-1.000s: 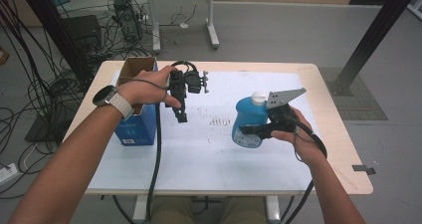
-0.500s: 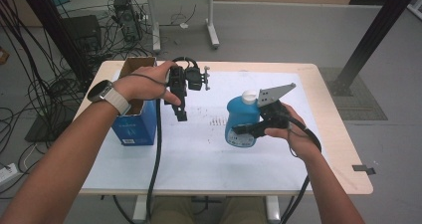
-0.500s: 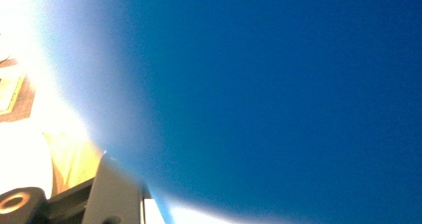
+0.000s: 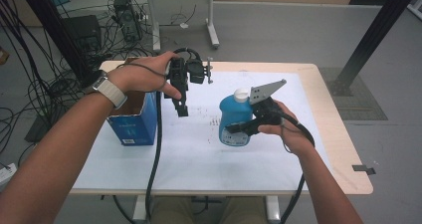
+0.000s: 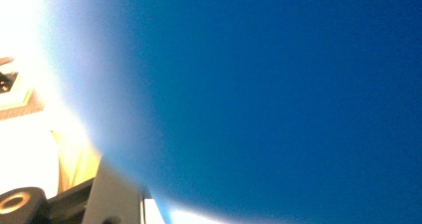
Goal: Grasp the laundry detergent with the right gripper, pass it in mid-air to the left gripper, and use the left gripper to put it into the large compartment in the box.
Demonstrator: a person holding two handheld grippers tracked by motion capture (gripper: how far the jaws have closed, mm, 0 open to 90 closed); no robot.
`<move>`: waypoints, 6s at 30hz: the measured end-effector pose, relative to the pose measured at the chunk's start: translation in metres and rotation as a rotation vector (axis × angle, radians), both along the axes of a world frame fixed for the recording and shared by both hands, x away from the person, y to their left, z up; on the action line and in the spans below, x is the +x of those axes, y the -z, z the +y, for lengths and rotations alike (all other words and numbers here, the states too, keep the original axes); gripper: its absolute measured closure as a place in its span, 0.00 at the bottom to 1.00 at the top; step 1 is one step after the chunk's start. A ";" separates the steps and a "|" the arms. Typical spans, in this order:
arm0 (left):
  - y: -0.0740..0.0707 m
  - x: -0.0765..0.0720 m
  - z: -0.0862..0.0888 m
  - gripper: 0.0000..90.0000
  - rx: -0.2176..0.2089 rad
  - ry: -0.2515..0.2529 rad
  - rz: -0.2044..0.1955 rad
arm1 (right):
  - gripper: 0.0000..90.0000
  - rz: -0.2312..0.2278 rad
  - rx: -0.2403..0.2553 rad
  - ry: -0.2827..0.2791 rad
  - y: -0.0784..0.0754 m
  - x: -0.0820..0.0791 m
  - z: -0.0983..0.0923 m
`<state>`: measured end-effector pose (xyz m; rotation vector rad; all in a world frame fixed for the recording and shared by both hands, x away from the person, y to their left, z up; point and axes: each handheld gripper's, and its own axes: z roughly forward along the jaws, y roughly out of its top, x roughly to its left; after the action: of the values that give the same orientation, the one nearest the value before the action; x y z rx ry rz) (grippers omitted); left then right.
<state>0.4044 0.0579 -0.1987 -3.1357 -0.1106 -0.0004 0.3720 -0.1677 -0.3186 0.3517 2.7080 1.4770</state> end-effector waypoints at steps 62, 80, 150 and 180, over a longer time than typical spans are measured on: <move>-0.046 -0.010 -0.032 0.07 -0.028 0.000 0.041 | 0.49 -0.010 -0.033 -0.125 -0.010 0.023 0.052; -0.050 -0.009 -0.039 0.07 -0.047 0.009 0.027 | 0.49 -0.008 -0.028 -0.140 -0.012 0.022 0.056; -0.046 -0.003 -0.058 0.09 -0.050 0.039 0.013 | 0.49 0.000 -0.023 -0.140 -0.012 0.022 0.061; -0.045 -0.002 -0.057 0.09 -0.052 0.034 0.014 | 0.49 0.003 -0.021 -0.128 -0.012 0.022 0.059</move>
<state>0.4020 0.0008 -0.1541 -3.1888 -0.0586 0.0250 0.3944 -0.1083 -0.3066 0.1826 2.7935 1.4771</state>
